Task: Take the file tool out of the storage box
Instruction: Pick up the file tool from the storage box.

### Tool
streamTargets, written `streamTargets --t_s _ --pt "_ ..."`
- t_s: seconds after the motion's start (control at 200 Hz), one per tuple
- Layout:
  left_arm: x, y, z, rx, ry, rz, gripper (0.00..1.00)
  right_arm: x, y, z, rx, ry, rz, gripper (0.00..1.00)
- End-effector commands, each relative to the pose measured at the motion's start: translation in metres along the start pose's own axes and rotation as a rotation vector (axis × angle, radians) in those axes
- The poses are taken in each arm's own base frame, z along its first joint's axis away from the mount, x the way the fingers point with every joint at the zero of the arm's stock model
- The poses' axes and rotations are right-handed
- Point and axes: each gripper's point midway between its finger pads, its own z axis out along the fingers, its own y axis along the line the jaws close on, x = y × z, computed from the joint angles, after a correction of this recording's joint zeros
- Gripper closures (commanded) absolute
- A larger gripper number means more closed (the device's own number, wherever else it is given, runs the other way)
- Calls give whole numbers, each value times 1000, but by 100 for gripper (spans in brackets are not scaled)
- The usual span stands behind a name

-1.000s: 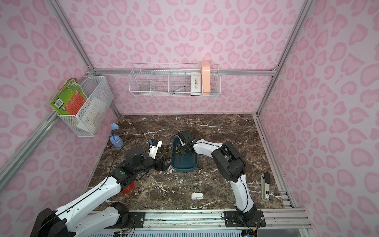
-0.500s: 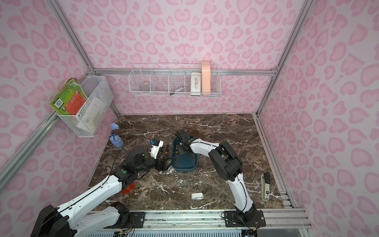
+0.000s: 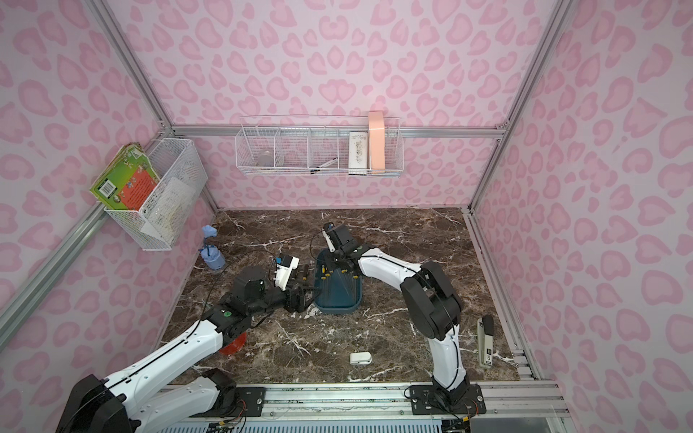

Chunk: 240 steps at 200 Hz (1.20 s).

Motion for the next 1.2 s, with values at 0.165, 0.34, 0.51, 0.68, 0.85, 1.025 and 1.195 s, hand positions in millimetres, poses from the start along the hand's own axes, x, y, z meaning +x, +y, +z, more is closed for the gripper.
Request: streamTargets --t_s 0.165,0.34,0.51,0.68,0.85,1.025,1.195 --pt "-6 -34 0 116 -30 31 18 -66 42 -108 -262 -415 -11 97" --pt "3 -54 10 121 -14 96 18 -69 48 -164 -356 -597 20 100" --pt "9 -45 23 93 -4 58 19 -61 60 -195 -475 -652 46 100" --pt "10 -74 34 235 -41 60 20 -57 75 -224 -567 -704 70 100" --pt "12 -89 40 272 -20 102 27 -49 83 -229 -559 -702 62 100" --pt "10 -90 40 274 -23 100 35 -49 82 -230 -555 -707 69 100" --pt "10 -95 43 296 -12 105 44 -49 83 -230 -564 -710 71 100"
